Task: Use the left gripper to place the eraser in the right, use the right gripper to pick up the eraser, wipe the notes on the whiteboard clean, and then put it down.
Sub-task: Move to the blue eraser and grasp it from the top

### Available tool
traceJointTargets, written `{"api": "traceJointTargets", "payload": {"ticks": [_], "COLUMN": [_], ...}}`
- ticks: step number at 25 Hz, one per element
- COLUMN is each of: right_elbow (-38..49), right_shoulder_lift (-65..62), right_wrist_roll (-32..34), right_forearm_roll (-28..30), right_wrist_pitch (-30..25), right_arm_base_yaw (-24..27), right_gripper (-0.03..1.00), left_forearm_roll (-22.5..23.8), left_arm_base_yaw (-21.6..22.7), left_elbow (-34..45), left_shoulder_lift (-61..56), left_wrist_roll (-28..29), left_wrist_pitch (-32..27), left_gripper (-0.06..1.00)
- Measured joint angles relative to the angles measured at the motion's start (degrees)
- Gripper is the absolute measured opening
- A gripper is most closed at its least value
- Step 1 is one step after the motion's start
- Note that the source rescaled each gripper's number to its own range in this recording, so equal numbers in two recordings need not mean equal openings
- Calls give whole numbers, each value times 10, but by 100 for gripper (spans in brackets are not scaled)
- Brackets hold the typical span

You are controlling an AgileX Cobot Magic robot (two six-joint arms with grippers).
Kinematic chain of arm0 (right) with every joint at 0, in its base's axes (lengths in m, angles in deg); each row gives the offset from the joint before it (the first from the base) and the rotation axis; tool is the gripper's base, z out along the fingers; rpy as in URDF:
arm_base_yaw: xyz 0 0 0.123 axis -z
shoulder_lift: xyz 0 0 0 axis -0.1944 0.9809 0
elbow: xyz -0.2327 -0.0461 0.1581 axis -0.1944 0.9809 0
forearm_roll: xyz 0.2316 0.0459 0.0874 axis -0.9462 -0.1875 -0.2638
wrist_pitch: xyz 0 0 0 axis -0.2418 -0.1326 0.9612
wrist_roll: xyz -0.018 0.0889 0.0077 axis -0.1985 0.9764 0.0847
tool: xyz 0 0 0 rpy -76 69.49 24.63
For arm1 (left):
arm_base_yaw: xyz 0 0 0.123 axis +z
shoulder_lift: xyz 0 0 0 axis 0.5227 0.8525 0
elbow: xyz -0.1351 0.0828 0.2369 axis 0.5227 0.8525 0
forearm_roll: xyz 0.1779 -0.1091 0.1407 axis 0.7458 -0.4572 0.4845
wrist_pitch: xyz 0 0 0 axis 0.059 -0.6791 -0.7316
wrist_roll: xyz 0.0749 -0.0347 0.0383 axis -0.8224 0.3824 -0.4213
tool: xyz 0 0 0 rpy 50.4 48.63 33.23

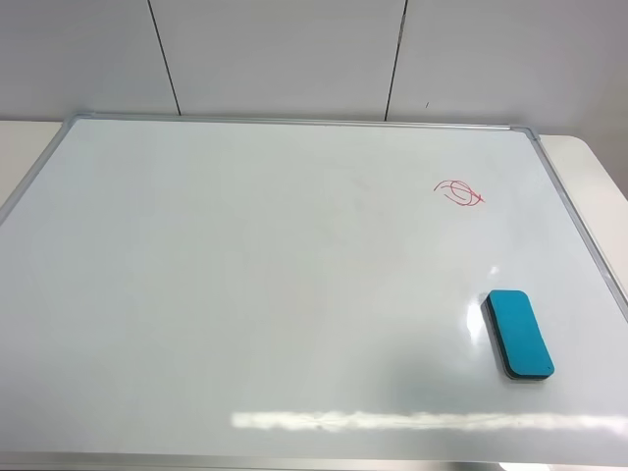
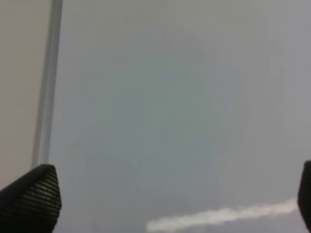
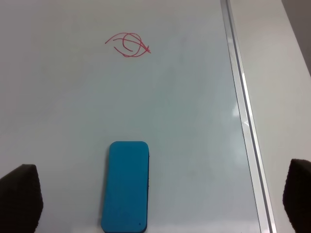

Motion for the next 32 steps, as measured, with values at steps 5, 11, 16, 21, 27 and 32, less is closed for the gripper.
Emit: {"api": "traceJointTargets", "payload": {"ticks": [5, 11, 16, 21, 27, 32], "right_elbow": [0, 0, 0, 0, 0, 0], "right_shoulder_lift": [0, 0, 0, 0, 0, 0], "right_wrist_roll": [0, 0, 0, 0, 0, 0], "right_forearm_roll": [0, 0, 0, 0, 0, 0], "right_wrist_pitch": [0, 0, 0, 0, 0, 0], "right_arm_base_yaw": [0, 0, 0, 0, 0, 0], "right_gripper": [100, 100, 100, 100, 100, 100], "left_forearm_roll": [1, 1, 1, 1, 1, 1], "left_arm_base_yaw": [0, 0, 0, 0, 0, 0], "left_elbow": [0, 0, 0, 0, 0, 0], "left_shoulder_lift": [0, 0, 0, 0, 0, 0], "left_wrist_roll": [6, 24, 26, 26, 27, 27], "left_wrist_pitch": [0, 0, 0, 0, 0, 0], "left_gripper": [99, 99, 99, 99, 99, 99]}}
